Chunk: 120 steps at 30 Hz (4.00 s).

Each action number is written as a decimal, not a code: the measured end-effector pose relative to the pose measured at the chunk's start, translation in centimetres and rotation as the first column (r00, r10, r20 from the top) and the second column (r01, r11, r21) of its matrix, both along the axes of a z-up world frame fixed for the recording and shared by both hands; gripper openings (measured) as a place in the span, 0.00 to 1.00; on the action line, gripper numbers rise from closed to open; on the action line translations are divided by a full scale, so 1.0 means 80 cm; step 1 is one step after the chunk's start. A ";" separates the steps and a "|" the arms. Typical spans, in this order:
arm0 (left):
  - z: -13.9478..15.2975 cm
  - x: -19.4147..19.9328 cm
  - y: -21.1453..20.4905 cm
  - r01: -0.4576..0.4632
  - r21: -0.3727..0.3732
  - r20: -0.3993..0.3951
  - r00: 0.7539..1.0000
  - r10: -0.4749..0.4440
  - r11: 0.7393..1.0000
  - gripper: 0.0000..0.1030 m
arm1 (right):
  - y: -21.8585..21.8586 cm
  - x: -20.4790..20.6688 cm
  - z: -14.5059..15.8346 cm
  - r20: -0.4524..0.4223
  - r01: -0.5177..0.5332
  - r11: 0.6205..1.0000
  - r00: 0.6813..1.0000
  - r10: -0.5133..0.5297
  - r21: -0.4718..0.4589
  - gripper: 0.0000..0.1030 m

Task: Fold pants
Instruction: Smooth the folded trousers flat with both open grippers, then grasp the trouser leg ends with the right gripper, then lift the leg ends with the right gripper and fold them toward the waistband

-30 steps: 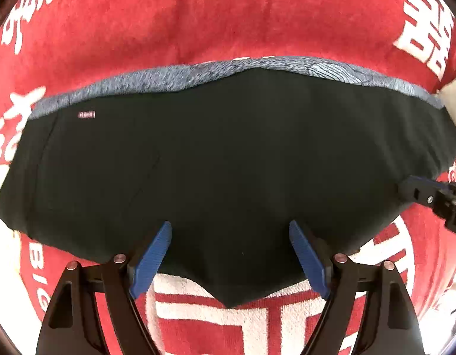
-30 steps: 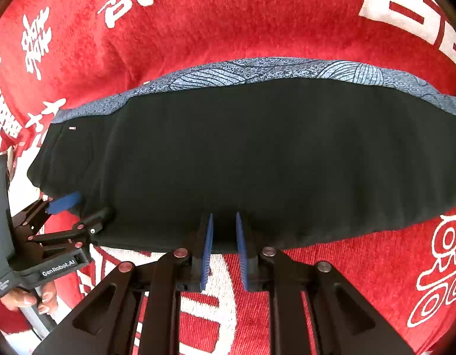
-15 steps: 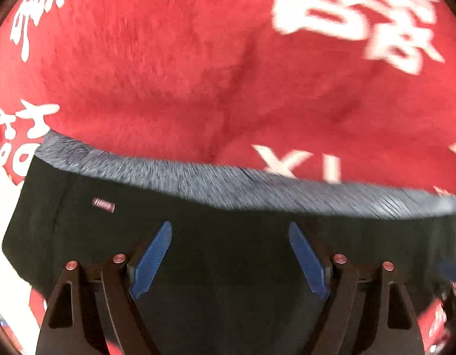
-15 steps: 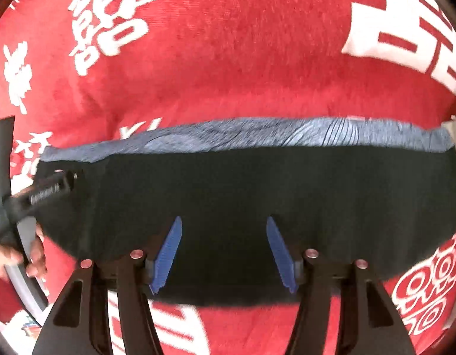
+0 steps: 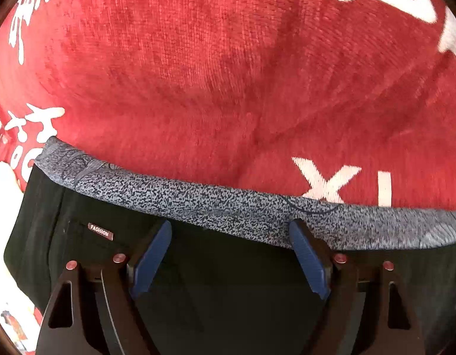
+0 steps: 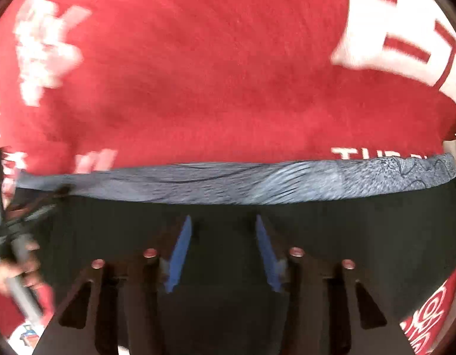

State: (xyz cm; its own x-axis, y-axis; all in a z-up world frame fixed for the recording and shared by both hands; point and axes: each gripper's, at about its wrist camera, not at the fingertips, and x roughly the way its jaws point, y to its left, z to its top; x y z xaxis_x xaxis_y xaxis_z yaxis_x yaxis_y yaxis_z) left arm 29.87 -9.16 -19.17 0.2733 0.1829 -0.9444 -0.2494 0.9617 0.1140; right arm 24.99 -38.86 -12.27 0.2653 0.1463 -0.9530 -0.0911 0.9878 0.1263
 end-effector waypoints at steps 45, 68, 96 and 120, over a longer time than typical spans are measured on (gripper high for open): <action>0.108 -0.115 -0.262 0.316 -0.114 -0.070 0.943 -0.325 0.942 0.81 | -0.175 -0.190 0.058 -0.054 0.253 0.965 0.967 -0.249 0.072 0.68; 0.093 -0.072 -0.366 0.375 -0.099 -0.054 0.923 -0.381 0.922 0.81 | -0.298 -0.213 0.042 -0.069 0.429 0.737 0.882 -0.465 0.522 0.68; 0.083 -0.081 -0.388 0.404 -0.041 -0.009 0.915 -0.404 0.914 0.60 | -0.352 -0.156 0.006 -0.126 0.599 0.491 0.705 -0.698 0.633 0.32; 0.068 -0.107 -0.337 0.457 -0.429 0.173 0.888 -0.425 0.779 0.52 | -0.144 -0.145 0.181 0.371 0.035 0.985 0.924 -0.097 0.170 0.10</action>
State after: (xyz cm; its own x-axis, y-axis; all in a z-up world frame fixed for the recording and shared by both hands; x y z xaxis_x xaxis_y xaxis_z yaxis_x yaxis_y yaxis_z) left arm 21.34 -36.11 -13.69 0.2816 -0.4087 -0.8681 0.2230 0.9078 -0.3551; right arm 13.35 -50.38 2.21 0.6138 0.2558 -0.7469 -0.0979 0.9634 0.2495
